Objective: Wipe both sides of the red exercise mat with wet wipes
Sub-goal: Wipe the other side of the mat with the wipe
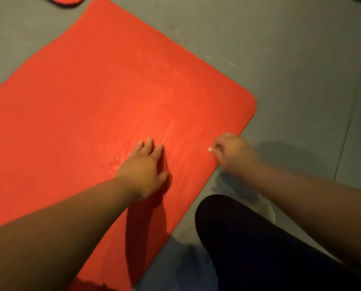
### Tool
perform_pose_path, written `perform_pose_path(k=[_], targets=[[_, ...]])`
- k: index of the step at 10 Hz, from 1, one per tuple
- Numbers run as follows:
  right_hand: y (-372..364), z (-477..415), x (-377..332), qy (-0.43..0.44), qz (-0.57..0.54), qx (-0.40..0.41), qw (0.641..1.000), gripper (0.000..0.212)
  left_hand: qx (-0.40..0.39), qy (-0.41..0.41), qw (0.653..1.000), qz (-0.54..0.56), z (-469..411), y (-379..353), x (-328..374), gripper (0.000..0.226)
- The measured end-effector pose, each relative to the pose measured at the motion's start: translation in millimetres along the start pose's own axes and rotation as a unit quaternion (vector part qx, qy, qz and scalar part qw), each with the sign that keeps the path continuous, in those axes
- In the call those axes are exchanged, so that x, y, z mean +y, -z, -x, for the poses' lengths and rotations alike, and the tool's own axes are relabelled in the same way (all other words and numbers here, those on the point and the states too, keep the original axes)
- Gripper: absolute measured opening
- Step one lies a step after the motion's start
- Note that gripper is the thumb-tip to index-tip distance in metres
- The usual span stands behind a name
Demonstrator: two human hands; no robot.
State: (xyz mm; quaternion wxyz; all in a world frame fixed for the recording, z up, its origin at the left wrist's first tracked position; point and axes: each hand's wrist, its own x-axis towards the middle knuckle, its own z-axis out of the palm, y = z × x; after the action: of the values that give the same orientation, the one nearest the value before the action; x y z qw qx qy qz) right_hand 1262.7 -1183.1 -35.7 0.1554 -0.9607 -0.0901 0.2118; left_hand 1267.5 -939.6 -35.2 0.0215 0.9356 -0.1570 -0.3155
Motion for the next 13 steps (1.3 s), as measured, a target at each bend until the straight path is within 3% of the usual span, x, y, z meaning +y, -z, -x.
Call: perform_pose_path(k=[1,2,3,4,5,6,7,8,9,10,13], targets=[[-1.9,-17.3,36.8,-0.065,0.012,0.099,0.993,0.012,-0.035,0.031,0.999,0.0,-8.4,5.5,10.5,0.08],[-31.7,3.0,-7.5,0.016,0.015,0.0,1.0,0.02,-0.071,0.035,0.997,-0.022,-9.0,14.4,13.0,0.081],[-54.2,23.9,-50.3,0.151,-0.01,-0.093,0.984,0.028,-0.075,0.041,0.995,-0.042,-8.2,14.3,11.5,0.079],[-44.6,21.9,-31.0,0.162,-0.026,-0.081,0.983,0.027,-0.05,0.057,0.995,-0.066,-11.1,21.8,16.7,0.06],[-26.1,-4.9,12.8,0.022,-0.049,0.047,0.997,0.021,0.02,0.081,0.994,-0.067,-20.5,38.9,25.8,0.034],[-16.4,-18.2,32.5,-0.044,-0.026,0.103,0.993,0.019,0.069,0.06,0.996,-0.016,-37.8,48.8,28.5,0.032],[-32.4,2.4,0.4,0.106,0.009,-0.022,0.994,0.022,0.064,0.013,0.998,0.01,-57.6,51.0,33.4,0.062],[-32.2,10.9,-1.8,0.149,-0.01,-0.027,0.988,0.021,0.039,-0.001,0.999,-0.009,-80.0,51.4,39.9,0.088],[-19.0,-14.0,40.7,0.081,-0.07,0.11,0.988,0.018,-0.004,0.009,0.999,-0.048,-97.3,53.9,42.6,0.096],[7.4,-43.3,84.1,-0.05,-0.096,0.188,0.976,0.012,-0.06,-0.006,0.991,-0.123,-104.9,61.6,47.2,0.099],[58.2,-113.0,116.0,-0.109,-0.049,0.179,0.977,0.015,-0.117,0.005,0.983,-0.144,-112.9,70.6,57.3,0.1]])
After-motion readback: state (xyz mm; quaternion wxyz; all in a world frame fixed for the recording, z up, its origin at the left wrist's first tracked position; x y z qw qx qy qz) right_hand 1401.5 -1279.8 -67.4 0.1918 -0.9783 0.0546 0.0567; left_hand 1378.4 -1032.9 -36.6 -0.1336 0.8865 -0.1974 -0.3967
